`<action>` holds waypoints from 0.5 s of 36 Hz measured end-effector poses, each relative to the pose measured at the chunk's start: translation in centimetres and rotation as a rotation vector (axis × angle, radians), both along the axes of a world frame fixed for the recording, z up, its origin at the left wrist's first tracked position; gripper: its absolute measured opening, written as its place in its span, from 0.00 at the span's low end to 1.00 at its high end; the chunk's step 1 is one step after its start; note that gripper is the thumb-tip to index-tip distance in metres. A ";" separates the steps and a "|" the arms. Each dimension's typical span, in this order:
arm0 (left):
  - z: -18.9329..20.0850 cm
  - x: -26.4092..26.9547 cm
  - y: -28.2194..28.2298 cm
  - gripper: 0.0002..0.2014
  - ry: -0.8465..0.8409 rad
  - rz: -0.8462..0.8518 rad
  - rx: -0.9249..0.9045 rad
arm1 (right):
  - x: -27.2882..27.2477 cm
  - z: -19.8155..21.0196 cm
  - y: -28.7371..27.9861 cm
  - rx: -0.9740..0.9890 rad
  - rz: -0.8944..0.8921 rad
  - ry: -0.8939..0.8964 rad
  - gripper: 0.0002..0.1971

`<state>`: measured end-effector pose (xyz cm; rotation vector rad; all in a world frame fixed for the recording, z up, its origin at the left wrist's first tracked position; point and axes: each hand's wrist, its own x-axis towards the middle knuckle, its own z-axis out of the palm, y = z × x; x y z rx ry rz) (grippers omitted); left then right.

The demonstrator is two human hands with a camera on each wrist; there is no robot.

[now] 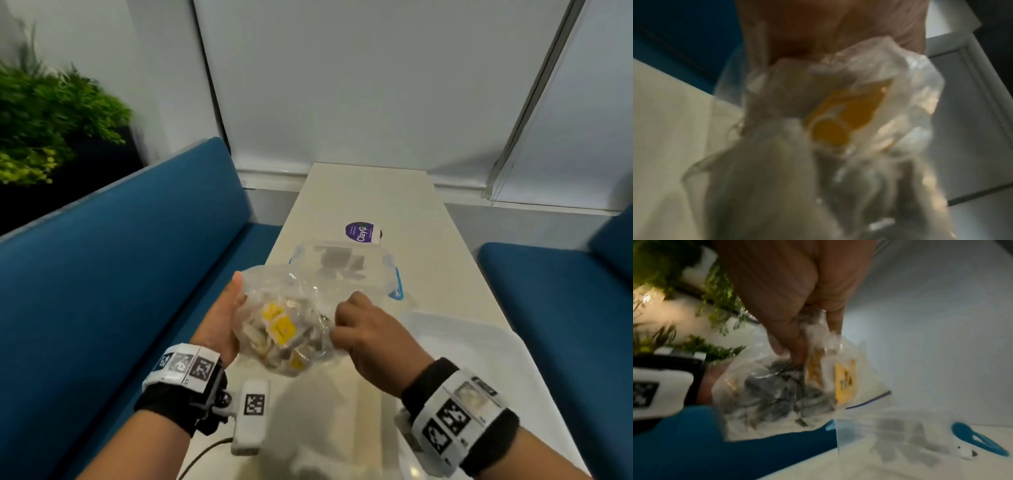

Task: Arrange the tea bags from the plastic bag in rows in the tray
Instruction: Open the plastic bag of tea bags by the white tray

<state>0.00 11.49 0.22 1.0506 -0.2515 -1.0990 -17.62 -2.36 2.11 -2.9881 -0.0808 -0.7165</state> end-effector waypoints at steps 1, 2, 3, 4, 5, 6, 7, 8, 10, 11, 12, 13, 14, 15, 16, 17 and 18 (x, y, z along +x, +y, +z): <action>-0.1 -0.1 0.2 0.35 0.016 0.013 0.018 | 0.0 -0.5 0.3 -0.031 0.003 0.036 0.15; -0.4 -0.1 0.4 0.36 0.035 0.035 0.033 | -0.1 -1.0 0.5 -0.054 -0.003 0.072 0.16; -0.6 -0.2 0.6 0.38 0.033 0.061 0.054 | -0.2 -1.6 0.7 -0.070 -0.013 0.119 0.18; -0.9 -0.1 0.7 0.38 0.004 0.084 0.077 | -0.3 -2.0 1.1 -0.084 -0.018 0.179 0.19; -1.2 0.1 0.8 0.34 -0.050 0.119 0.087 | -0.3 -2.2 1.5 -0.080 -0.012 0.253 0.20; -1.3 -0.1 0.8 0.25 -0.148 0.154 0.095 | -0.3 -2.2 1.8 -0.039 -0.006 0.351 0.19; -1.5 -0.2 0.8 0.14 -0.258 0.186 0.119 | -0.2 -2.1 2.1 0.015 -0.003 0.434 0.16; -1.6 -0.4 0.8 0.08 -0.359 0.205 0.144 | -0.2 -1.5 2.3 0.084 -0.015 0.510 0.12; -1.7 -0.7 0.9 0.12 -0.476 0.225 0.141 | 0.2 -0.1 2.5 0.246 -0.085 0.457 0.11; -1.7 -0.9 1.1 0.13 -0.511 0.225 0.122 | 0.4 0.7 2.3 0.285 -0.139 0.370 0.12; -1.7 -1.1 1.4 0.15 -0.539 0.219 0.108 | 0.6 1.5 2.1 0.307 -0.183 0.258 0.14; -1.6 -1.3 1.7 0.17 -0.562 0.200 0.086 | 0.8 2.1 1.7 0.324 -0.204 0.161 0.17; -1.6 -1.4 2.0 0.18 -0.575 0.180 0.062 | 1.0 2.6 1.4 0.350 -0.205 0.108 0.22; -1.5 -1.5 2.3 0.17 -0.575 0.168 0.028 | 1.3 3.0 1.1 0.388 -0.194 0.111 0.28; -1.4 -1.7 2.5 0.15 -0.562 0.147 -0.006 | 1.6 3.4 0.9 0.430 -0.171 0.151 0.33; -1.4 -1.7 2.7 0.13 -0.540 0.122 -0.045 | 2.1 3.6 0.8 0.468 -0.137 0.206 0.36; -1.3 -1.6 2.9 0.13 -0.513 0.090 -0.081 | 2.6 3.7 0.8 0.512 -0.098 0.270 0.38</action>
